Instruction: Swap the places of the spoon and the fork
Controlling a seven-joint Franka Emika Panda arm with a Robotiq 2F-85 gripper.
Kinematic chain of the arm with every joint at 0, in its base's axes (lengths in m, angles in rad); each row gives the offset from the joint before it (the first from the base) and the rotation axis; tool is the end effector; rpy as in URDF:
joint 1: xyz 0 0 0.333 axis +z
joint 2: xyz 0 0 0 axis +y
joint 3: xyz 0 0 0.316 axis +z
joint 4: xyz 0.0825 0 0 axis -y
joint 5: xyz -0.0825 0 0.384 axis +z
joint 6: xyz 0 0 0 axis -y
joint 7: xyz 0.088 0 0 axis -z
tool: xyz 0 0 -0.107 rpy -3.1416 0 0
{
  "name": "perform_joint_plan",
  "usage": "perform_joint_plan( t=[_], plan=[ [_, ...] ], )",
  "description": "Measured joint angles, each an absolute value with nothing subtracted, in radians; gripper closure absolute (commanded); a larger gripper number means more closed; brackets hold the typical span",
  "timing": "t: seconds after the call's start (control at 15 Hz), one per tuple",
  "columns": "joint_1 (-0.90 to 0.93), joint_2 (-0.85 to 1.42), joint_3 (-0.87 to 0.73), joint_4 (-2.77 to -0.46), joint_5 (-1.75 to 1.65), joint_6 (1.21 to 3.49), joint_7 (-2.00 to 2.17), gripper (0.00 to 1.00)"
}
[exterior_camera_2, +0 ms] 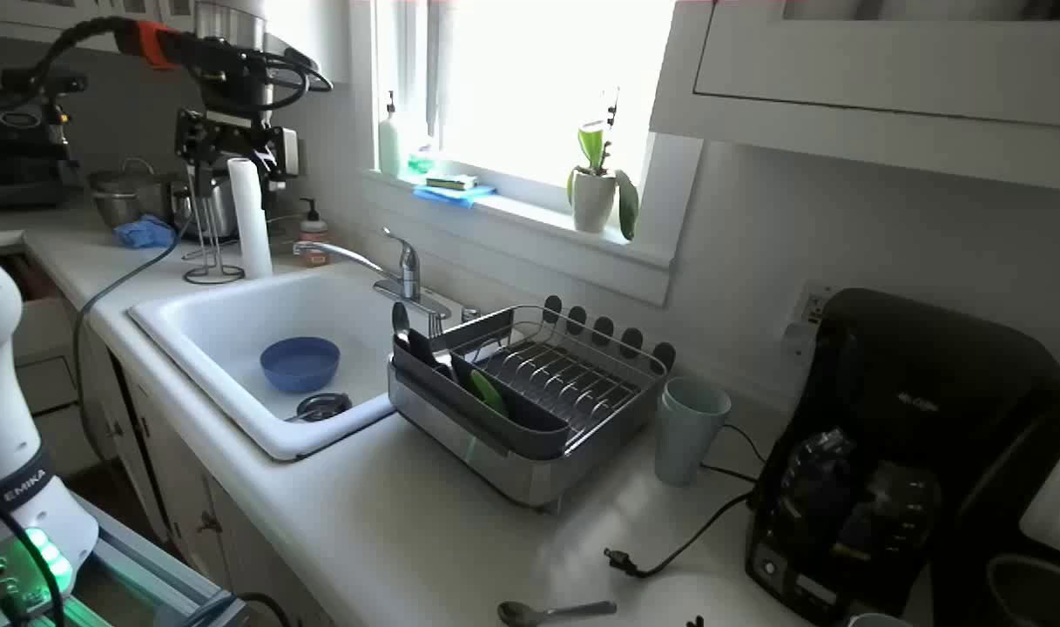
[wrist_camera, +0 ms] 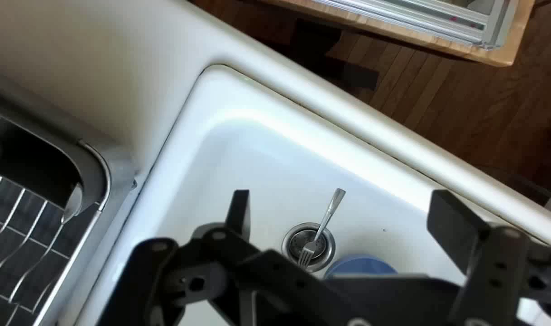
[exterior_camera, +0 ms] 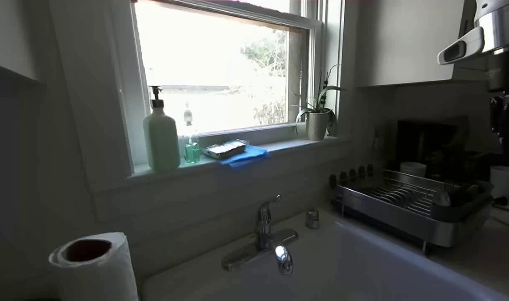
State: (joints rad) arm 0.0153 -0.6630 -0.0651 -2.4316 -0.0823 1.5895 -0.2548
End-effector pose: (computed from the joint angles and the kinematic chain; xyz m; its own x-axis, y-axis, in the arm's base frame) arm 0.3303 -0.0279 0.5168 0.9567 0.2259 -0.1835 0.2288 -0.9735 -0.0058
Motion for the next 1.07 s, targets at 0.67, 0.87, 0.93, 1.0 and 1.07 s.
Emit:
perform_joint_plan(
  t=[0.67,0.87,0.93,1.0,1.07],
  plan=[
    [0.014,-0.656,-0.070,-2.432,-0.082,1.590,-0.250,0.00],
    [0.003,-0.621,-0.089,-2.432,-0.082,1.593,-0.246,0.00],
    [-0.001,-0.605,-0.097,-2.432,-0.082,1.596,-0.246,0.00],
    [-0.005,-0.589,-0.103,-2.432,-0.082,1.601,-0.246,0.00],
    [-0.010,-0.572,-0.108,-2.432,-0.082,1.608,-0.246,0.00]
  ],
)
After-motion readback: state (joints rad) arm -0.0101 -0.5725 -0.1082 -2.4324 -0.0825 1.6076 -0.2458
